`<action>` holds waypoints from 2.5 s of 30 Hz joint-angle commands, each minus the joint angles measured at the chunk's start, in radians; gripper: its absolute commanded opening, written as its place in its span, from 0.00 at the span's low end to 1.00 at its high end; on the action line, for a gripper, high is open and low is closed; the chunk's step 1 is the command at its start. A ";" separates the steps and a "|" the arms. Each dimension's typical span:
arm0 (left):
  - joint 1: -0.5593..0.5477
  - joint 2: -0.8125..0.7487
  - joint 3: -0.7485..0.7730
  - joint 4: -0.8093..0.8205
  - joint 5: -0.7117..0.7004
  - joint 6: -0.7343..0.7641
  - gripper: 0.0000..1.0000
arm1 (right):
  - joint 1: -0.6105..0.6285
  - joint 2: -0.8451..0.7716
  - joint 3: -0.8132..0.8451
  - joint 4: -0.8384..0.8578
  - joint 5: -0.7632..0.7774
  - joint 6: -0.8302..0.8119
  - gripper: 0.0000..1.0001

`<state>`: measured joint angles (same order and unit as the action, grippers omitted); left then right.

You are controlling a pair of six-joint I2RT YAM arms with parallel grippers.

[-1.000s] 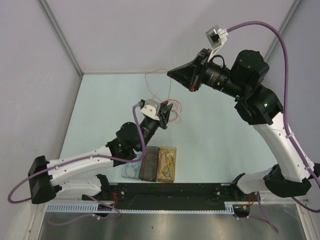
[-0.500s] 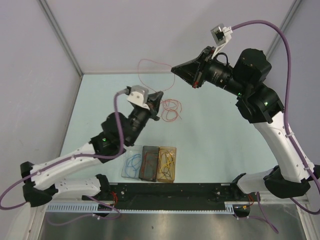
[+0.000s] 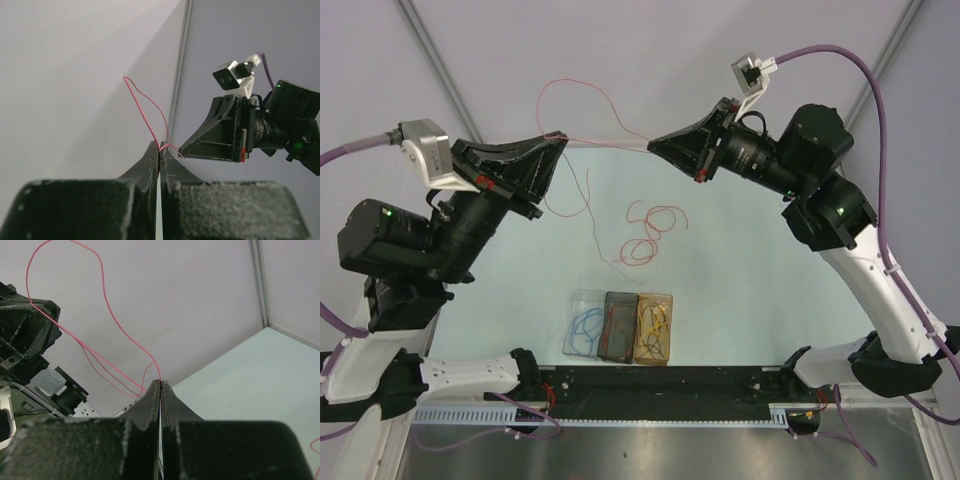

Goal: Untangle the cables

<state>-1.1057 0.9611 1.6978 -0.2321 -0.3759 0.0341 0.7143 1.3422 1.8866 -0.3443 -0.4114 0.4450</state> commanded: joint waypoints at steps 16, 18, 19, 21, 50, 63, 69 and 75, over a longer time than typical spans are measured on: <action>-0.002 -0.059 -0.046 -0.066 -0.083 0.024 0.00 | 0.014 -0.035 -0.536 -0.074 0.269 0.124 0.75; -0.002 -0.056 -0.043 -0.055 -0.089 0.036 0.00 | 0.011 -0.044 -0.627 -0.046 0.281 0.130 0.75; -0.002 -0.053 -0.037 -0.052 -0.087 0.039 0.00 | 0.010 -0.038 -0.650 -0.030 0.273 0.130 0.75; -0.002 -0.042 -0.027 -0.050 -0.087 0.047 0.00 | 0.008 -0.008 -0.687 -0.004 0.257 0.127 0.75; -0.002 -0.070 -0.072 -0.009 -0.080 0.061 0.00 | -0.033 0.379 -0.698 0.399 -0.047 0.373 0.68; -0.002 -0.067 -0.079 0.007 -0.086 0.078 0.00 | 0.033 0.396 -0.698 0.360 -0.053 0.394 0.26; -0.002 -0.062 -0.076 0.010 -0.089 0.079 0.00 | 0.033 0.384 -0.698 0.350 -0.055 0.397 0.00; -0.002 -0.059 -0.037 -0.030 -0.106 0.087 0.00 | -0.071 0.365 -0.699 0.262 -0.061 0.315 0.00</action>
<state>-1.1057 0.8951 1.6196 -0.2558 -0.4618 0.0891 0.7303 1.7393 1.1820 -0.0063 -0.4686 0.8318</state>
